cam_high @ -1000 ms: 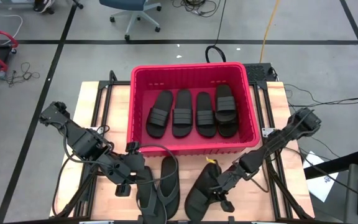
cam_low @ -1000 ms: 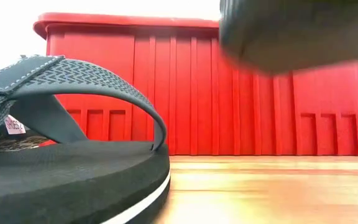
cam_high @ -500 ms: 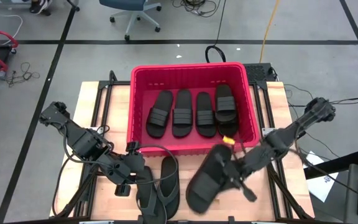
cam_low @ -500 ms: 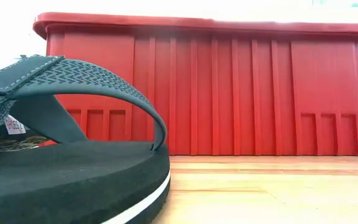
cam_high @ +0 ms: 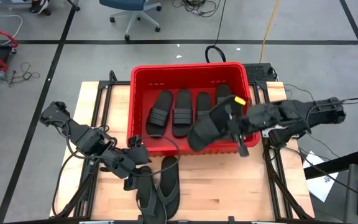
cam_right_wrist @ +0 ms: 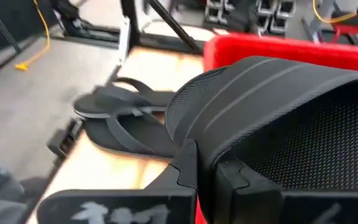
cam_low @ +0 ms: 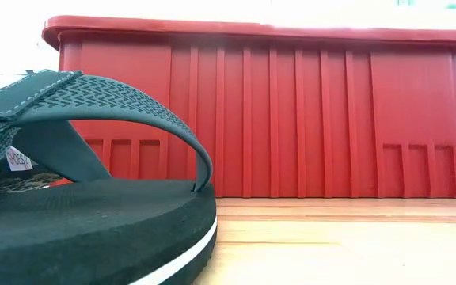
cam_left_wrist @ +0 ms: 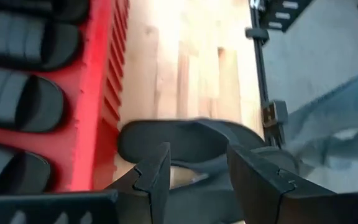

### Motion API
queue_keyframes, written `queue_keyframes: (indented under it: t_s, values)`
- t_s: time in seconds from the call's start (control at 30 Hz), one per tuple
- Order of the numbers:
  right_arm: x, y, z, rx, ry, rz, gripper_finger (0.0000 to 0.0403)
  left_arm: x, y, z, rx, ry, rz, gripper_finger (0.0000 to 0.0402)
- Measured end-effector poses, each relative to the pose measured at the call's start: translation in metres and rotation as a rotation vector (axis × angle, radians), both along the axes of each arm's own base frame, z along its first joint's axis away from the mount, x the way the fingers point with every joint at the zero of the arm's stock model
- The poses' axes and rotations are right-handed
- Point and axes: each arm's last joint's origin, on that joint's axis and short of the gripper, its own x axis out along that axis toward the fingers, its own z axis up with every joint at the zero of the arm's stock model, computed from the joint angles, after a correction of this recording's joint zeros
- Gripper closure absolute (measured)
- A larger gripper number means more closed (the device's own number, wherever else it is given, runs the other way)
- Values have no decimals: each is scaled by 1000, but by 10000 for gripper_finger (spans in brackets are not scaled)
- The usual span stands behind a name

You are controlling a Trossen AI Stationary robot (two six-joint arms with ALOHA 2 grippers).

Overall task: Pick and place slides into bin
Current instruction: Put the black slide into the red bin

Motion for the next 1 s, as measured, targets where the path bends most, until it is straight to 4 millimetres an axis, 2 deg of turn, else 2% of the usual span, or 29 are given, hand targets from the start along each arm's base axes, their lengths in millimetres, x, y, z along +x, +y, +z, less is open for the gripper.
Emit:
queue_keyframes:
  t_s: [0.33, 0.57, 0.73, 1.0]
  values:
    - [7, -73, -12, -83, 77, -26, 400, 13, 12, 5, -16, -81, 79, 247]
    - [19, -118, -30, -123, 140, -16, 400, 21, 21, 8, -36, -117, 119, 247]
    - [29, -141, -55, -172, 270, 29, 400, 23, 25, 8, -34, -118, 134, 247]
    - [40, -161, -87, -272, 406, 184, 400, 28, 35, 8, -35, -116, 164, 247]
